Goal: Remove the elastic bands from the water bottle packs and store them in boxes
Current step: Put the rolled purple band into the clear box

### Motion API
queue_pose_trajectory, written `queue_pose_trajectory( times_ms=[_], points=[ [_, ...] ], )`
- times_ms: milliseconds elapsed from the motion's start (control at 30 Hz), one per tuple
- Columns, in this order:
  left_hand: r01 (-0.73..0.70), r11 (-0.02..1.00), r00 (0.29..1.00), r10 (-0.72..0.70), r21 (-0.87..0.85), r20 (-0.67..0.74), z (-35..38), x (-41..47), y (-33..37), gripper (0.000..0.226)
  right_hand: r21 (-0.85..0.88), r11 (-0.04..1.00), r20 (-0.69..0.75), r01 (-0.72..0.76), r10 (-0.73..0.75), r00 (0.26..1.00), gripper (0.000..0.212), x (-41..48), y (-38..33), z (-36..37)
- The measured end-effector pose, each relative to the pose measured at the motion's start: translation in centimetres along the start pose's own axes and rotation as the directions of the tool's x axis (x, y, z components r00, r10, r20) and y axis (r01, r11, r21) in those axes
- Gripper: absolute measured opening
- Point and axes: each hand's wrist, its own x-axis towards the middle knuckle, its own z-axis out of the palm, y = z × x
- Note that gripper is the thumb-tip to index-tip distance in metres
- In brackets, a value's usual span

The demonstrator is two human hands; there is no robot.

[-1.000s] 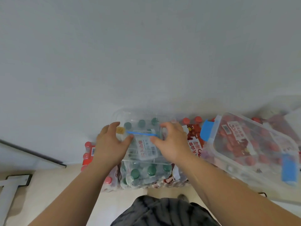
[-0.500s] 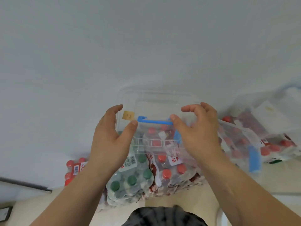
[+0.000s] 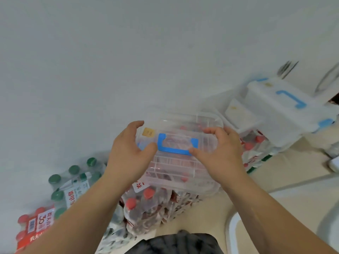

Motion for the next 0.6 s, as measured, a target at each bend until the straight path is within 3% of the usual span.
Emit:
queue_pose_trajectory(
  times_ms=[233, 400, 600],
  points=[
    [0.022, 0.988, 1.0, -0.023, 0.155, 0.007, 2.7, -0.1, -0.9, 0.057, 0.104, 0.995, 0.065, -0.012, 0.006, 0.998, 0.041, -0.7, 4.2, -0.8],
    [0.05, 0.984, 0.999, -0.046, 0.173, -0.025, 3.2, -1.3, -2.4, 0.057, 0.13, 0.991, 0.091, -0.011, -0.001, 0.996, 0.036, -1.8, 5.9, 0.5],
    [0.012, 0.969, 0.999, -0.021, 0.248, 0.034, 3.7, -1.2, -4.0, 0.059, 0.171, 0.985, 0.046, -0.002, -0.006, 0.999, 0.034, -1.3, 7.3, 1.4]
  ],
)
